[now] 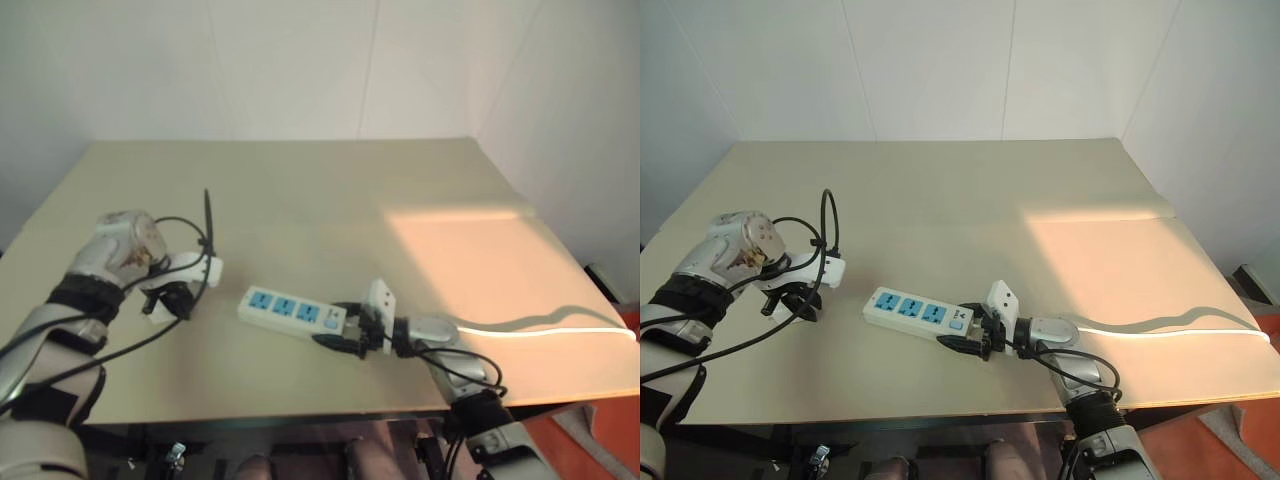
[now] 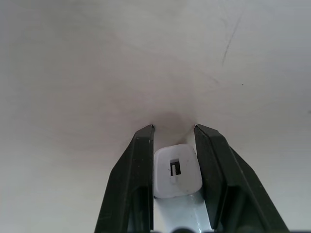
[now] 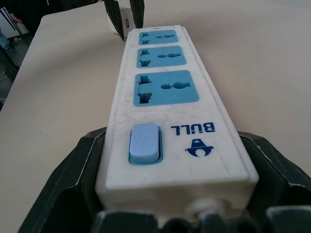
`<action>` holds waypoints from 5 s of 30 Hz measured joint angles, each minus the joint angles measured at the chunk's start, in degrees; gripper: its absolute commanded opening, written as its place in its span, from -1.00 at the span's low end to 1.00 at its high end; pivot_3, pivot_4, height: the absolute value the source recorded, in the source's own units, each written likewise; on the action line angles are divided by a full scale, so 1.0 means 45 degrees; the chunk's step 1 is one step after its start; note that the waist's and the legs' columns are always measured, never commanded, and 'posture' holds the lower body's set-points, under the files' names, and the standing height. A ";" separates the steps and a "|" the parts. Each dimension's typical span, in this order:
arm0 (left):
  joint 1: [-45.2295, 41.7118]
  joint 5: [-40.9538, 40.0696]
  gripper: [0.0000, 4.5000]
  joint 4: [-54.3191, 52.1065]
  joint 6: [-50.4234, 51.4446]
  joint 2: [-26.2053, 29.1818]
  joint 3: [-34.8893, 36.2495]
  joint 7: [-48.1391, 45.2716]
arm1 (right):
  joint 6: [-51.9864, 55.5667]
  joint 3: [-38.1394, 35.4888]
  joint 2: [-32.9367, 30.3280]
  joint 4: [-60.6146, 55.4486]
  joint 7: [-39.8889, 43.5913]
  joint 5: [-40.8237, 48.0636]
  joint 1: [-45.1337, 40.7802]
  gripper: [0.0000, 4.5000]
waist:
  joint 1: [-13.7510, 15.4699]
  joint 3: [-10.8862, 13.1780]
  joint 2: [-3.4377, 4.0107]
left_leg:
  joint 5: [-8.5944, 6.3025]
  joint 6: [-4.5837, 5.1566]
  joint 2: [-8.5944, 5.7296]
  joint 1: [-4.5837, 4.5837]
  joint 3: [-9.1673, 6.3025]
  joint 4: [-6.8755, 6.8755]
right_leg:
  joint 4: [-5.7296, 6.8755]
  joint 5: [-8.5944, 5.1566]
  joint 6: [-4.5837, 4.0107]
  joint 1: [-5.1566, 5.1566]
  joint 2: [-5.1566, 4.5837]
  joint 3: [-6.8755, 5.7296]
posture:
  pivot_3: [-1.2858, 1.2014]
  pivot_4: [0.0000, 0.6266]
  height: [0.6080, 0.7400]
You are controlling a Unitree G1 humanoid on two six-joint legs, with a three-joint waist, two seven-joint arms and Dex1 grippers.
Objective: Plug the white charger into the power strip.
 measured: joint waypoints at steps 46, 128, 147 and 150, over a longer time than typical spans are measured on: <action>0.1168 0.1142 0.59 -0.1979 0.1927 0.0401 0.0658 0.0461 | -0.0009 0.0008 0.0015 0.0052 -0.0037 -0.0003 0.0017 0.54 | -0.0002 -0.0026 0.0007 | 0.0000 0.0000 0.0000 0.0022 0.0000 -0.0001 | 0.0006 -0.0003 0.0006 0.0017 -0.0001 0.0002 | 0.03 -0.52 1.00; 0.6985 -1.0941 -0.54 -0.7936 0.2190 -0.4723 0.5912 0.3027 | -0.3499 0.1013 -0.0211 0.3340 0.3094 -0.0486 -0.1535 0.54 | -0.0041 -0.0047 0.0008 | -0.0002 0.0001 0.0012 0.0221 -0.0008 -0.0031 | -0.0053 -0.0016 0.0058 0.0221 0.0006 0.0003 | 0.03 -0.52 1.00; 0.7121 -1.0601 -0.54 -0.6789 0.0836 -0.4906 0.5596 0.2886 | -0.3081 0.1008 -0.0248 0.3199 0.3132 -0.0487 -0.1568 0.54 | -0.0031 -0.0048 0.0009 | -0.0003 0.0000 0.0012 0.0223 -0.0006 -0.0041 | -0.0063 -0.0021 0.0065 0.0224 0.0005 0.0003 | 0.03 -0.52 1.00; 0.7080 -1.0601 -0.54 -0.6639 0.0730 -0.4982 0.5601 0.2885 | -0.3077 0.1007 -0.0256 0.3199 0.3128 -0.0489 -0.1569 0.54 | -0.0026 -0.0048 0.0009 | -0.0003 0.0001 0.0011 0.0224 -0.0006 -0.0040 | -0.0065 -0.0022 0.0068 0.0228 0.0005 0.0003 | 0.03 -0.52 1.00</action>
